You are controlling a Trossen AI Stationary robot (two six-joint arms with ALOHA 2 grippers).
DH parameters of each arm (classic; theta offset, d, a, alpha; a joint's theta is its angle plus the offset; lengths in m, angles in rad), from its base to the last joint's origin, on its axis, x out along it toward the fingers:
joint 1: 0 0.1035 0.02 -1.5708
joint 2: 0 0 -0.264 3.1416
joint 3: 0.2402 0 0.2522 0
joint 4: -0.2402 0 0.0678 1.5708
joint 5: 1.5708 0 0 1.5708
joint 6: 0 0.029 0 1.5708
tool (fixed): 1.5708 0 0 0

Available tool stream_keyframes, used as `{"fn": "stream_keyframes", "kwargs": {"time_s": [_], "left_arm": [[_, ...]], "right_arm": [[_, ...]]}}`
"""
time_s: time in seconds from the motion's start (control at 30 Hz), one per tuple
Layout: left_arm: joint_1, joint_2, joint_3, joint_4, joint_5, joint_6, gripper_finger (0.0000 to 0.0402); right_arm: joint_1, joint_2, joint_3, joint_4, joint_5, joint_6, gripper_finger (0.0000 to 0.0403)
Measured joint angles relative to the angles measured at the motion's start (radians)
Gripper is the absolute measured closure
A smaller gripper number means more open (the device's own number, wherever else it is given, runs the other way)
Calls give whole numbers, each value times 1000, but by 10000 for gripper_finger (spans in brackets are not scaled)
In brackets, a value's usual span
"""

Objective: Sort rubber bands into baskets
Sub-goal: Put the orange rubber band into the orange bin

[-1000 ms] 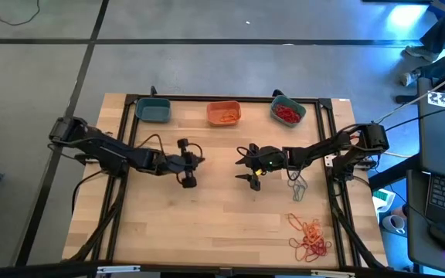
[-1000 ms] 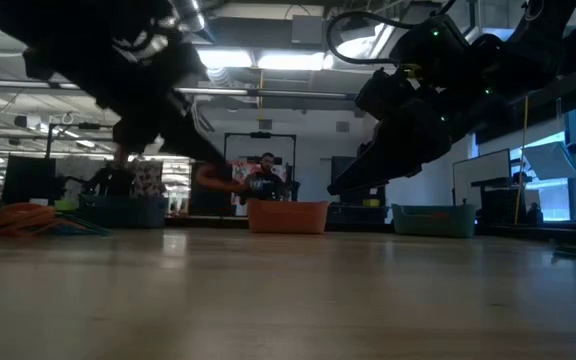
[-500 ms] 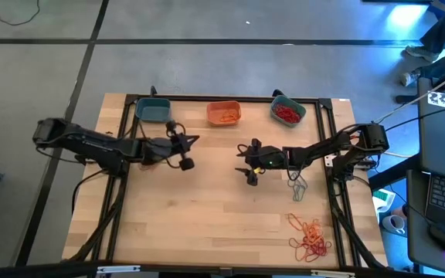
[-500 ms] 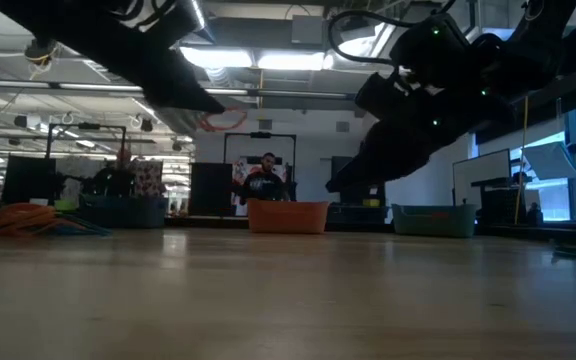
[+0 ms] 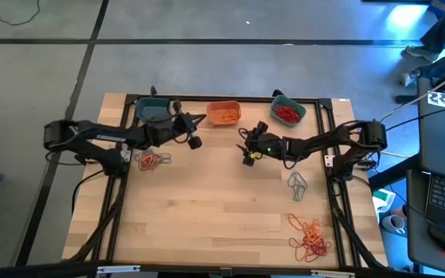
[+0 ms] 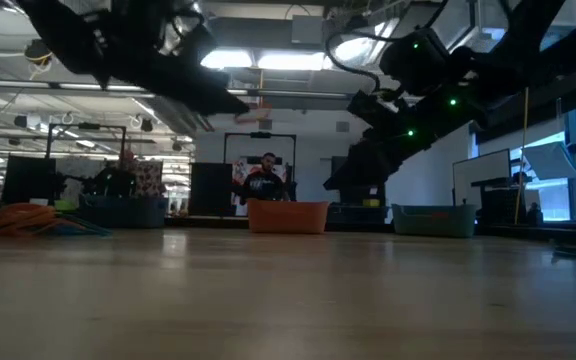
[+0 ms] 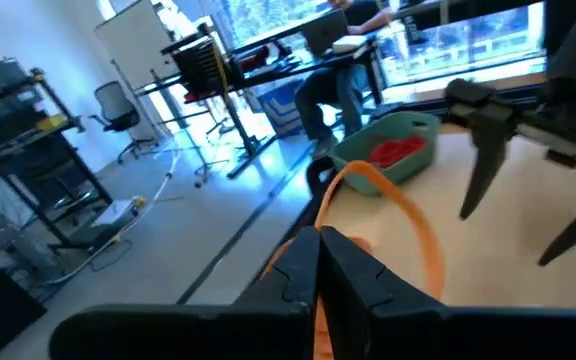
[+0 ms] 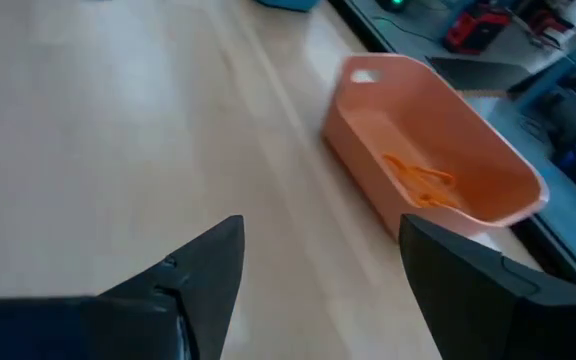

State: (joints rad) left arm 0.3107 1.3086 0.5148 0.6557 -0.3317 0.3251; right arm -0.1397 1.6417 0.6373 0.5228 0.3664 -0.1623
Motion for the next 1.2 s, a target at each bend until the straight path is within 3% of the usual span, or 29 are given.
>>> {"fn": "stream_keyframes", "kwargs": {"time_s": [0.2, 0.43, 0.63, 0.97, 1.2], "left_arm": [[118, 176, 66, 133, 96, 18, 396], [201, 403, 240, 127, 147, -32, 396], [224, 517, 340, 67, 147, -24, 386], [207, 478, 413, -266, 147, 3, 272], [157, 296, 414, -560, 147, -36, 252]], "right_arm": [[-61, 0, 0, -1, -46, 0, 139], [-79, 0, 0, -5, -56, 0, 139], [-78, 0, 0, -4, -56, 0, 139], [-78, 0, -1, -3, -57, 0, 139], [-78, 0, -1, -7, -97, 0, 139]]}}
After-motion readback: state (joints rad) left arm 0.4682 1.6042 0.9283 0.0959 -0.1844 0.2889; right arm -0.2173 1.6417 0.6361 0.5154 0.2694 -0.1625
